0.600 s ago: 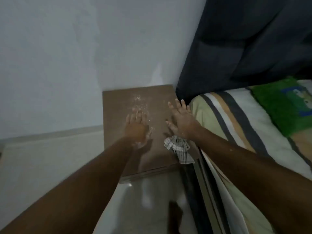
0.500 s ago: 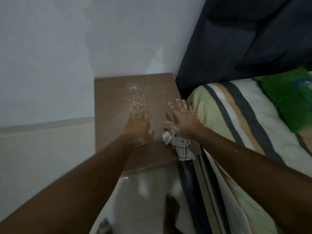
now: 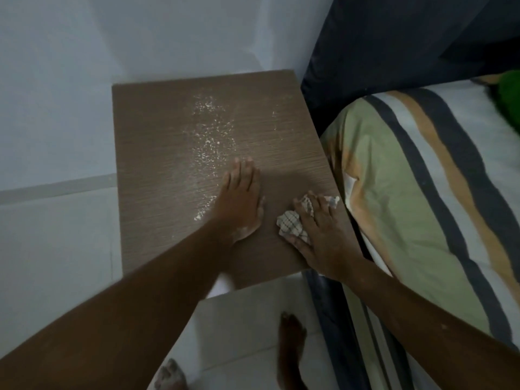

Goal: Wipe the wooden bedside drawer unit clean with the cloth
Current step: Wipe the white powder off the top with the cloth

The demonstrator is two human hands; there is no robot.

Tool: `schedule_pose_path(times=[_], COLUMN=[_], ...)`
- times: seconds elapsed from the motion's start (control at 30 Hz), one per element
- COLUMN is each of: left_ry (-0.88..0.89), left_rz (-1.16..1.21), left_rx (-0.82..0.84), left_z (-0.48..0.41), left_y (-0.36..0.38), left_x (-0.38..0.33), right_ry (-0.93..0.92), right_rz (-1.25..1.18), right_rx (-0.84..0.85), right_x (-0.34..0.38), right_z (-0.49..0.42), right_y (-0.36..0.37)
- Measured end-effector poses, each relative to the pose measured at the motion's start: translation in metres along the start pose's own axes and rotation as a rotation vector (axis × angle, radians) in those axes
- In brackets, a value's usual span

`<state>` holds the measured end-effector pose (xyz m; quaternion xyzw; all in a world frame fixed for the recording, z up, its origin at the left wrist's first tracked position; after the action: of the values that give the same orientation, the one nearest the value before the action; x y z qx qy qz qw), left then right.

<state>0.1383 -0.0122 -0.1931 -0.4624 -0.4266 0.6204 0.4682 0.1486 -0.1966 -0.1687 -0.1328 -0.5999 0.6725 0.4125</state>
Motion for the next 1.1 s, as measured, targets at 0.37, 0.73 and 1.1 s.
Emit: schedule_pose_path(times=[0.37,0.73,1.1], left_ry=[0.024,-0.027,-0.012], left_rz=[0.036,-0.01,-0.067], left_rx=[-0.114,-0.132,-0.171], left_z=[-0.027,-0.062,-0.062], left_y=[-0.017,-0.016,-0.008], left_x=[0.011,0.033,0.034], right_ry=[0.007,0.233,0.236], right_rz=[-0.164,-0.303,0.017], right_rx=[-0.312,-0.472,-0.256], right_x=[-0.011,-0.05,-0.053], right_z=[-0.026,-0.278,-0.334], right_y=[-0.031,-0.147,-0.083])
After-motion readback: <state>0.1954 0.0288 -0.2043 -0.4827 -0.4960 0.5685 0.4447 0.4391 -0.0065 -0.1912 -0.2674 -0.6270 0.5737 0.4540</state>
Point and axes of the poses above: each hand's wrist, its own z-axis away from the middle knuckle, its own y-axis out of the palm, x = y × z, the point moved 7 cm from there along -z, towards the middle knuckle, and after that the axes turned 4 degrees about -z, right-handed, at the moved point
